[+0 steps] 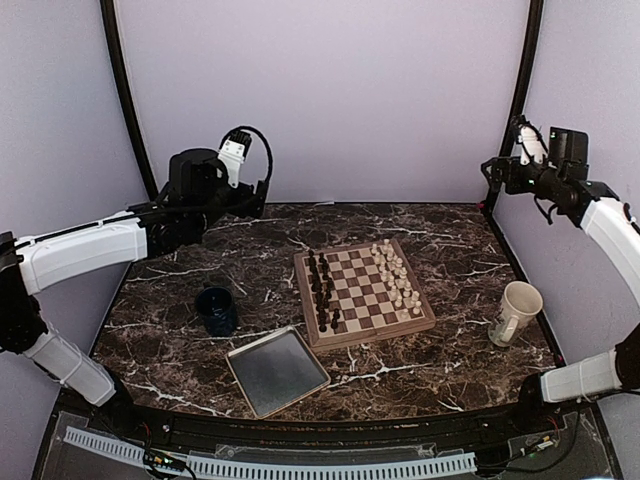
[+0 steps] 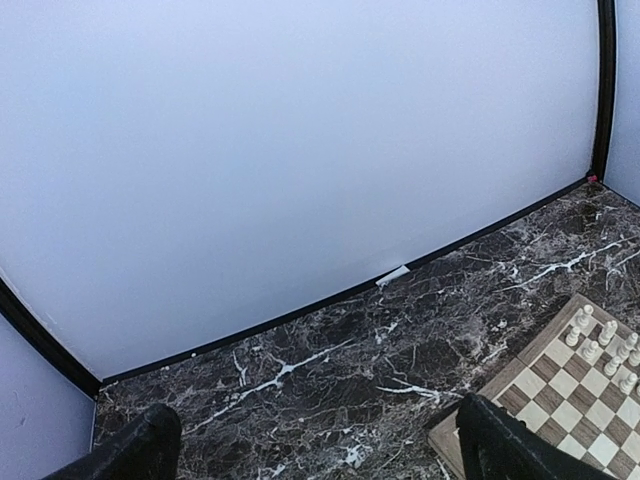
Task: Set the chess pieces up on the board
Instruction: Reset both arms
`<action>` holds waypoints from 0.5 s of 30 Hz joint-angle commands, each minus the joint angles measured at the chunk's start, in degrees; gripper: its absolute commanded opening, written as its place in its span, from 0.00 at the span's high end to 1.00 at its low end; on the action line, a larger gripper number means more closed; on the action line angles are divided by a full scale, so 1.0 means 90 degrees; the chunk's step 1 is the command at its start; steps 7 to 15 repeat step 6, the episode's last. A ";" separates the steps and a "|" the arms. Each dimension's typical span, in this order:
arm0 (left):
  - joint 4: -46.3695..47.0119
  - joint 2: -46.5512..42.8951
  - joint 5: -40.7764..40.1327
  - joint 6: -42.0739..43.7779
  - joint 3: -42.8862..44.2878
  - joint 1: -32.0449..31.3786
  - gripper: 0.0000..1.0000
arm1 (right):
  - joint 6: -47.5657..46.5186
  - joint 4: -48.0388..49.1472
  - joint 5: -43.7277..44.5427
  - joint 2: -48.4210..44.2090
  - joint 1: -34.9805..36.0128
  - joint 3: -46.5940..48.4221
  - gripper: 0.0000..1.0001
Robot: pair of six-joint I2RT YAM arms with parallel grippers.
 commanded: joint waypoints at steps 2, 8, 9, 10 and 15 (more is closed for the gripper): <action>0.0197 -0.0212 -0.0090 0.0167 -0.0094 0.0027 0.01 | 0.0104 -0.0123 -0.0042 -0.0245 -0.0036 0.0666 0.03; 0.0190 -0.0294 -0.0009 0.0147 -0.0102 0.0028 0.01 | 0.0038 -0.0174 -0.0190 -0.0356 -0.0034 0.0627 0.03; 0.0190 -0.0294 -0.0009 0.0147 -0.0102 0.0028 0.01 | 0.0038 -0.0174 -0.0190 -0.0356 -0.0034 0.0627 0.03; 0.0190 -0.0294 -0.0009 0.0147 -0.0102 0.0028 0.01 | 0.0038 -0.0174 -0.0190 -0.0356 -0.0034 0.0627 0.03; 0.0190 -0.0294 -0.0009 0.0147 -0.0102 0.0028 0.01 | 0.0038 -0.0174 -0.0190 -0.0356 -0.0034 0.0627 0.03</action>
